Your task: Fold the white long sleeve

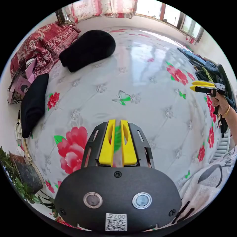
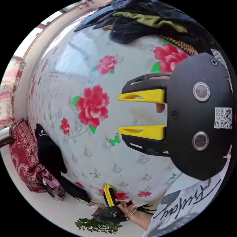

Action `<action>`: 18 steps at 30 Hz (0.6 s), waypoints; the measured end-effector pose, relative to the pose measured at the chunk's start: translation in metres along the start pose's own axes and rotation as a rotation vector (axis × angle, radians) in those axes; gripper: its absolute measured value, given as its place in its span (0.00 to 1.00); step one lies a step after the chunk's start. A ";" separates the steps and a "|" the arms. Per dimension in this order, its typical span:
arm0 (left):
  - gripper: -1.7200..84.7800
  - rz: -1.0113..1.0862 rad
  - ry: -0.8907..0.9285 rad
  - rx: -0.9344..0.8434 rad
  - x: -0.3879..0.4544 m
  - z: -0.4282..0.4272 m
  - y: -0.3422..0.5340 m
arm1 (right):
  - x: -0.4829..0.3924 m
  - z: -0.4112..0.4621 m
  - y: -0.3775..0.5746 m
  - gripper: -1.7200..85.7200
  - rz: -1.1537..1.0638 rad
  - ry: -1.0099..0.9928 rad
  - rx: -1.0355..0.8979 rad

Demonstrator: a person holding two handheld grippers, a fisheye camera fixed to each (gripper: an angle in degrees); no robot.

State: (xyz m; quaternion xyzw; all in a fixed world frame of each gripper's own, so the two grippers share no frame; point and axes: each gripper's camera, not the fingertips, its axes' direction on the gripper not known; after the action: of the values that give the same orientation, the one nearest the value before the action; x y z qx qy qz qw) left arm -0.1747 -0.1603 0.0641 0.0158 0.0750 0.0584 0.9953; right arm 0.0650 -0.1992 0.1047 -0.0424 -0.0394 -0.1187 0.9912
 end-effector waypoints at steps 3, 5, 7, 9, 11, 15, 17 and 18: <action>0.04 0.085 -0.018 -0.060 0.033 -0.004 0.011 | 0.064 -0.066 0.078 0.15 0.177 0.201 0.031; 0.03 0.093 -0.046 -0.079 0.042 -0.004 0.008 | 0.114 -0.140 0.129 0.15 0.343 0.414 0.136; 0.02 0.098 -0.060 -0.121 0.046 -0.003 -0.004 | 0.148 -0.197 0.169 0.15 0.474 0.544 0.241; 0.02 0.100 -0.066 -0.151 0.046 -0.002 -0.013 | 0.181 -0.247 0.211 0.15 0.628 0.647 0.342; 0.01 0.096 -0.059 -0.169 0.043 -0.002 -0.019 | 0.227 -0.302 0.271 0.15 0.861 0.726 0.446; 0.01 0.093 0.126 -0.226 0.043 -0.006 -0.021 | 0.281 -0.338 0.352 0.16 1.126 0.722 0.496; 0.01 0.071 0.195 -0.196 0.048 -0.013 -0.015 | 0.311 -0.331 0.387 0.16 1.219 0.636 0.442; 0.01 0.066 0.227 -0.182 0.053 -0.017 -0.011 | 0.318 -0.327 0.393 0.16 1.234 0.610 0.424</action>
State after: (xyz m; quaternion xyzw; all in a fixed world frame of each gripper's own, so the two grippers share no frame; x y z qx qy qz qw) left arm -0.1236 -0.1643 0.0392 -0.0789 0.1809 0.0992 0.9753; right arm 0.4894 0.0772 -0.2213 0.1713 0.2481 0.4667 0.8314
